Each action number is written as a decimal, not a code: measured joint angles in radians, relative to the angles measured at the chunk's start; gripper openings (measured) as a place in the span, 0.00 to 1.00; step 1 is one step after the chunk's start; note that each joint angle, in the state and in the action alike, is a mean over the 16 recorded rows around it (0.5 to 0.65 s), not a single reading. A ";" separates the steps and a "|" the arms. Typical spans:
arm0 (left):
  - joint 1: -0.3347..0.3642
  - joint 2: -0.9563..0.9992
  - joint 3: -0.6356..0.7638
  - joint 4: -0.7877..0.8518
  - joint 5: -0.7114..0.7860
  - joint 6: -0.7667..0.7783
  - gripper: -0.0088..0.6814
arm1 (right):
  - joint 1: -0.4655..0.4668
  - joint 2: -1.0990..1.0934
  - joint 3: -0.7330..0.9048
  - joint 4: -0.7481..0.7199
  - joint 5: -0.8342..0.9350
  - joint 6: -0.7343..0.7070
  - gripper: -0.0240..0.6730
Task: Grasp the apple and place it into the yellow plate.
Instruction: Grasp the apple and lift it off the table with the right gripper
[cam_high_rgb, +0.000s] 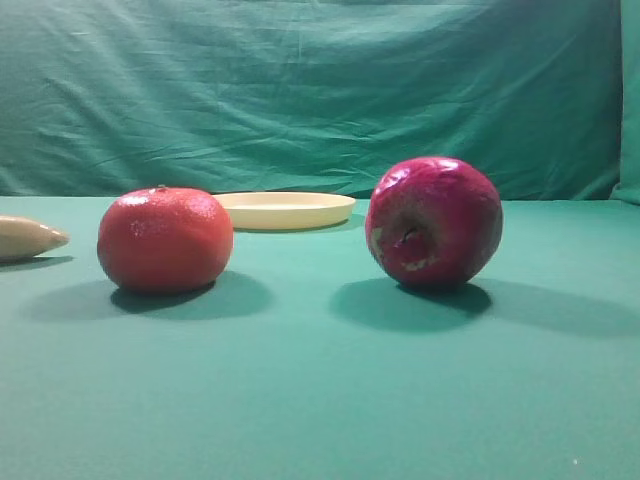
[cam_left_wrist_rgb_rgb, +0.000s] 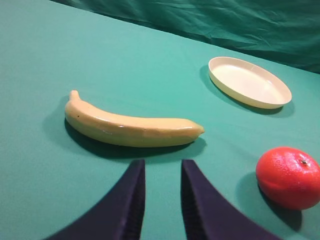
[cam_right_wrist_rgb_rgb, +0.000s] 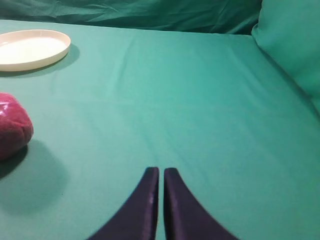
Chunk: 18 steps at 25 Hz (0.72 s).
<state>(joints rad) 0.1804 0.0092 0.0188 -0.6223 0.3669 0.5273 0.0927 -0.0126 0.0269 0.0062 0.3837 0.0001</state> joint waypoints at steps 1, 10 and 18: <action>0.000 0.000 0.000 0.000 0.000 0.000 0.24 | 0.000 0.000 0.000 0.000 0.000 0.000 0.03; 0.000 0.000 0.000 0.000 0.000 0.000 0.24 | 0.000 0.000 0.000 0.000 0.000 0.000 0.03; 0.000 0.000 0.000 0.000 0.000 0.000 0.24 | 0.000 0.000 0.000 0.000 0.000 0.000 0.03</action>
<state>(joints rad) 0.1804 0.0092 0.0188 -0.6223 0.3669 0.5273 0.0927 -0.0126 0.0269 0.0062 0.3837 0.0001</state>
